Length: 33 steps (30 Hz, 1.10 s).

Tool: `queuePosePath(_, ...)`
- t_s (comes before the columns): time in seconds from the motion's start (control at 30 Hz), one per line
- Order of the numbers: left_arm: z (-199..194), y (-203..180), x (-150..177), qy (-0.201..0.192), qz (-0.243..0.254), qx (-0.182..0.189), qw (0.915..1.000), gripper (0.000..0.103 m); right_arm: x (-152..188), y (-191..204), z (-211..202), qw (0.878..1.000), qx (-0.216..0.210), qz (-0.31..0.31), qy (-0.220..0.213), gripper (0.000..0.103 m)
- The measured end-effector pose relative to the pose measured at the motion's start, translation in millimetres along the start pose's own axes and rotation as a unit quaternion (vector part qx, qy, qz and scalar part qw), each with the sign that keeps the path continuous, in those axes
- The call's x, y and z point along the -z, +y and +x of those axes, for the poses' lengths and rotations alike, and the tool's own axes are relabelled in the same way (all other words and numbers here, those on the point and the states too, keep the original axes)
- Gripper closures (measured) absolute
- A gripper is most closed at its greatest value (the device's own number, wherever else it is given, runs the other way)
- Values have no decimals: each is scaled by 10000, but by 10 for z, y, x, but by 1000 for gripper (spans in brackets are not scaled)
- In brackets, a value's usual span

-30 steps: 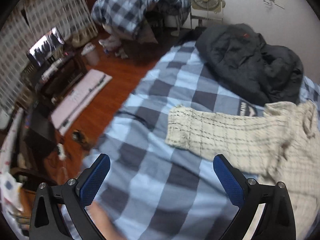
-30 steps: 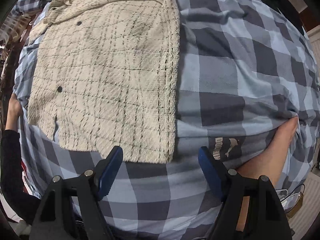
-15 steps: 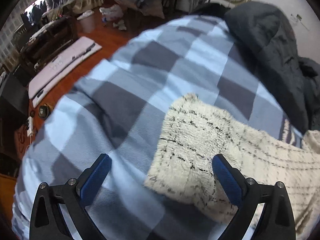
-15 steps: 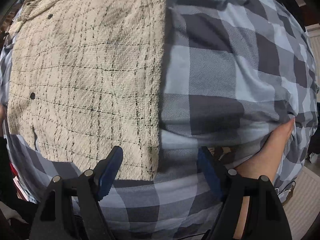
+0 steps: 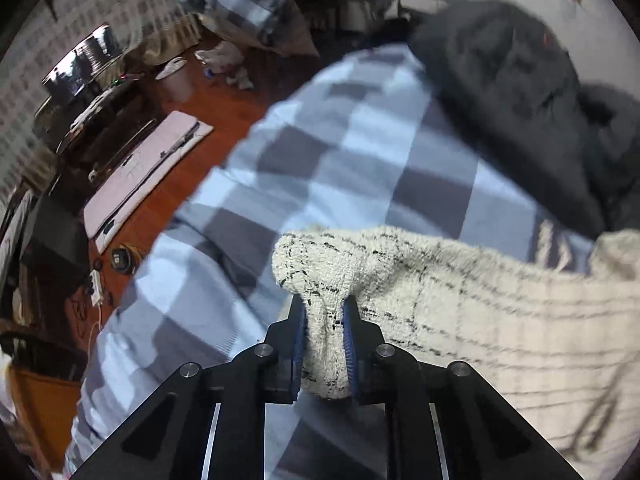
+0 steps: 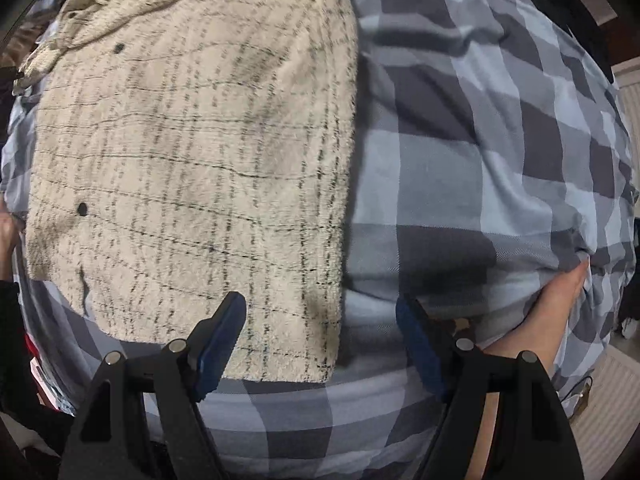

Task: Fold small clothes
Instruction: 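Lift the sleeve with the left gripper, fold it across the shirt, release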

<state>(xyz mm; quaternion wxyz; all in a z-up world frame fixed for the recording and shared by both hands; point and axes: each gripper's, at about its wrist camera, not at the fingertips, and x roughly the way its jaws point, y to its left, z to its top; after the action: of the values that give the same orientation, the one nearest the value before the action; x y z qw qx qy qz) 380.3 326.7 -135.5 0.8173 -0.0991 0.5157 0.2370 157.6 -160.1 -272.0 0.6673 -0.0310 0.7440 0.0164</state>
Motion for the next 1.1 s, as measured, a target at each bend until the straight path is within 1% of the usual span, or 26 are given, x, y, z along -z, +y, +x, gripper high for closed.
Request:
queuePosePath(0.1, -343, 0, -33, -139, -127, 119, 9998, 88, 50, 46, -33, 9999, -54, -67, -110, 29)
queuePosePath(0.13, -472, -29, -57, -245, -138, 212, 9994, 88, 80, 31, -49, 9998, -96, -77, -147, 29)
queuePosePath(0.17, -693, -127, -70, -419, -83, 372, 9984, 88, 108, 25, -59, 9998, -123, -75, -168, 29)
queuePosePath(0.2, -832, -215, -87, -532, -4, 460, 9975, 88, 139, 10, -75, 9996, -171, -68, -201, 29)
queuePosePath(0.27, -1158, -499, -128, -754, 244, 602, 9950, 88, 210, -42, -98, 9992, -275, -32, -274, 29)
queuePosePath(0.33, -1531, -878, -102, -916, 480, 808, 9913, 88, 300, -103, -119, 9987, -383, 3, -339, 29)
queuePosePath(0.37, -1702, -1082, -69, -980, 602, 943, 9889, 88, 333, -128, -128, 9985, -408, 13, -362, 29)
queuePosePath(0.43, -2040, -1600, 46, -1079, 924, 1295, 9813, 88, 368, -185, -162, 9980, -447, 33, -441, 29)
queuePosePath(0.47, -2187, -1864, 133, -1103, 1114, 1508, 9761, 88, 392, -212, -179, 9978, -462, 47, -480, 29)
queuePosePath(0.53, -2476, -2447, 416, -1179, 1573, 2063, 9585, 87, 393, -293, -223, 9970, -531, 121, -551, 29)
queuePosePath(0.57, -2568, -2724, 580, -1203, 1792, 2240, 9504, 87, 388, -323, -235, 9966, -586, 168, -563, 29)
queuePosePath(0.6, -2620, -3020, 778, -1197, 2020, 2492, 9396, 86, 407, -378, -223, 9959, -667, 231, -570, 29)
queuePosePath(0.63, -2601, -3237, 927, -1073, 2194, 2888, 9257, 85, 413, -419, -225, 9950, -762, 298, -571, 29)
queuePosePath(0.67, -2532, -3427, 1061, -755, 2262, 3318, 9127, 80, 413, -415, -229, 9944, -827, 339, -568, 29)
queuePosePath(0.7, -2395, -3600, 1210, -297, 2251, 3578, 9058, 49, 427, -435, -219, 9939, -881, 363, -562, 29)
queuePosePath(0.73, -2261, -3733, 1364, -13, 2208, 3536, 9090, 4, 442, -440, -215, 9935, -919, 370, -558, 29)
queuePosePath(0.77, -2165, -3832, 1504, 43, 2238, 3446, 9117, 1, 455, -433, -215, 9932, -958, 352, -564, 29)
queuePosePath(0.83, -2024, -3901, 1637, 22, 2259, 3278, 9173, 0, 487, -362, -226, 9923, -1042, 296, -598, 29)
queuePosePath(0.9, -1925, -3838, 1690, 111, 2154, 3239, 9212, 0, 489, -302, -238, 9914, -1116, 231, -650, 29)
queuePosePath(0.97, -1930, -3611, 1611, 145, 1900, 3196, 9282, 0, 495, -257, -270, 9908, -1146, 132, -711, 29)
queuePosePath(1.03, -1993, -3339, 1563, 190, 1768, 2951, 9388, 0, 479, -196, -304, 9903, -1153, 43, -772, 29)
queuePosePath(1.1, -2200, -2997, 1615, 131, 1796, 2690, 9462, 0, 449, -146, -298, 9898, -1166, -2, -813, 29)
